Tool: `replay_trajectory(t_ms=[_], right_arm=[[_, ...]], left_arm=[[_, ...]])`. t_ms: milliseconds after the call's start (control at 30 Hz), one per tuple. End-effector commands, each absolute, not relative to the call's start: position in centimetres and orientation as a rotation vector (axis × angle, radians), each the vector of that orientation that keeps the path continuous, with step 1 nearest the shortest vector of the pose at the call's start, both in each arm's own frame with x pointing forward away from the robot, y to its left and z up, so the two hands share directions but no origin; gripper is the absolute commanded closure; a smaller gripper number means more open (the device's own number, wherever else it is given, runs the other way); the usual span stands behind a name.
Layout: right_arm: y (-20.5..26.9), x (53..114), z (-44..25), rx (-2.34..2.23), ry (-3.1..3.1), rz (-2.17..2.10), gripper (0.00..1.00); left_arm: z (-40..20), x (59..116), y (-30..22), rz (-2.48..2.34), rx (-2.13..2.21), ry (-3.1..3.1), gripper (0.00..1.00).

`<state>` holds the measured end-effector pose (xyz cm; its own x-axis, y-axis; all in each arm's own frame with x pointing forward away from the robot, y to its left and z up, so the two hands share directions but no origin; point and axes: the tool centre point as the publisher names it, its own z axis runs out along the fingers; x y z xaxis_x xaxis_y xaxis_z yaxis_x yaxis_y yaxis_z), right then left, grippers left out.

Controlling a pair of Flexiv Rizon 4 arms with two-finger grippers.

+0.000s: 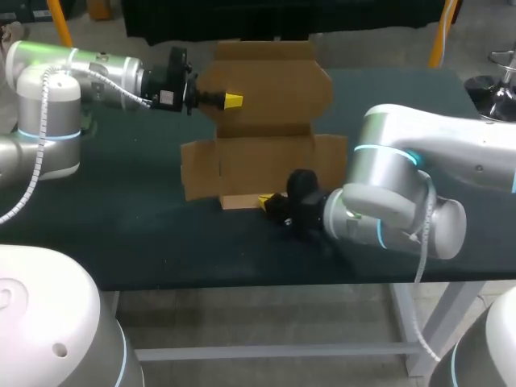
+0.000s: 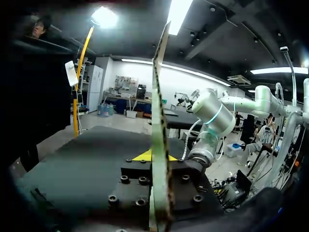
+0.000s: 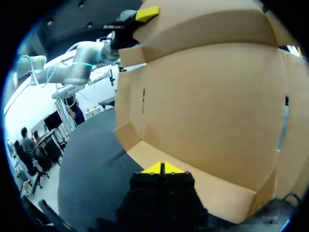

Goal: Assemble the packaging by folding the flat box into shape, placing the metal phone stand inside, and closing the box properly

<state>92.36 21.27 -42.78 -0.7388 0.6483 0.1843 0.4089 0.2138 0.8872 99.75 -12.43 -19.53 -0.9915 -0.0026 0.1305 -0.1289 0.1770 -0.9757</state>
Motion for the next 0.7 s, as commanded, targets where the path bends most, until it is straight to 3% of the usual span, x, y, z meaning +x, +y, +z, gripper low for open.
replay_trajectory(t_ms=[33,700], right_arm=[[21.8,92.2,-43.5,1.017,2.235,1.522,1.00],[21.8,92.2,-43.5,1.017,2.235,1.522,1.00]], left_arm=[[-19.6,99.8,-12.2,1.947,0.124,-2.329,1.00],[-20.0,97.1,-12.3,1.959,0.053,-2.347,1.00]])
